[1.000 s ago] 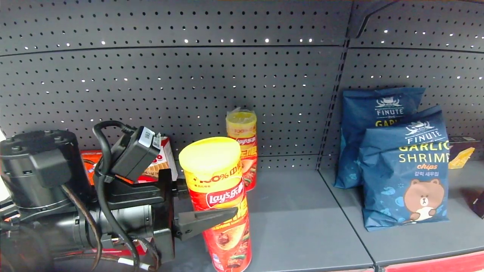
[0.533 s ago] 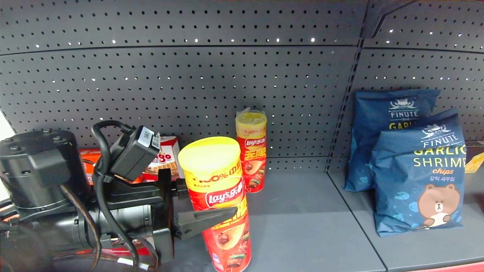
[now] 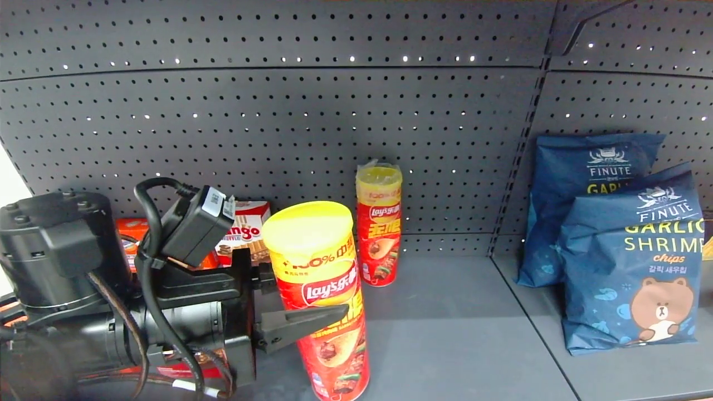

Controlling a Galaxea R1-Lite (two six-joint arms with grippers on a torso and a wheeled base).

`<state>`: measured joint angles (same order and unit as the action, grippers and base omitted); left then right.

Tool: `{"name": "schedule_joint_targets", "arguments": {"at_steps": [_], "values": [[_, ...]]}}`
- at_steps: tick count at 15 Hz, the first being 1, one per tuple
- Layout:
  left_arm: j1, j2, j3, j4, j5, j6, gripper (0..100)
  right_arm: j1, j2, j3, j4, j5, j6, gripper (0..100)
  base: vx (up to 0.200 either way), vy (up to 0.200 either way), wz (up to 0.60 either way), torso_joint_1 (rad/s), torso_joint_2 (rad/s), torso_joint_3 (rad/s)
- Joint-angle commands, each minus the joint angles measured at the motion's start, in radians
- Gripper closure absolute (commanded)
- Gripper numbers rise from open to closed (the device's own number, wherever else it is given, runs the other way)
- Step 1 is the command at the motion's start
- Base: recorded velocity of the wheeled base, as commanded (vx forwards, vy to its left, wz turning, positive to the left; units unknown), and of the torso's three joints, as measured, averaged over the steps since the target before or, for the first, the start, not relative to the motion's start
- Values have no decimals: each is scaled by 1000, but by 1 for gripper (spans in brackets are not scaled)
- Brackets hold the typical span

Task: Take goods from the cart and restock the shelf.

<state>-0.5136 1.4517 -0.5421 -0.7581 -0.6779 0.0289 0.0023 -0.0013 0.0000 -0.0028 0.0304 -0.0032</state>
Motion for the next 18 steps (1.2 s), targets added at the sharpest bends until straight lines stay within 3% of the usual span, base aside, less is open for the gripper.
{"name": "schedule_joint_targets", "arguments": {"at_steps": [1,3,12,13,14,16,18], "values": [[1,1,5,0,0,0,100,1,1,0,0,0,-1,0,0,0,0,0,0,0],[6,1,4,0,0,0,100,1,1,0,0,-1,0,0,0,0,600,5,2,2],[10,1,2,-1,0,0,100,-1,1,-3,0,-9,-24,0,0,0,0,0,0,0],[10,1,-4,0,0,0,100,10,346,-394,1,-14,22,0,0,0,0,0,0,0],[10,4,5,0,-2,2,100,16,461,-532,4,2,61,0,0,0,0,0,0,0],[9,9,-6,-1,-2,0,100,62,511,-565,17,146,-57,0,0,0,0,0,0,0],[10,9,4,0,-2,0,100,107,598,-581,21,187,-60,0,0,0,0,0,0,0]]}}
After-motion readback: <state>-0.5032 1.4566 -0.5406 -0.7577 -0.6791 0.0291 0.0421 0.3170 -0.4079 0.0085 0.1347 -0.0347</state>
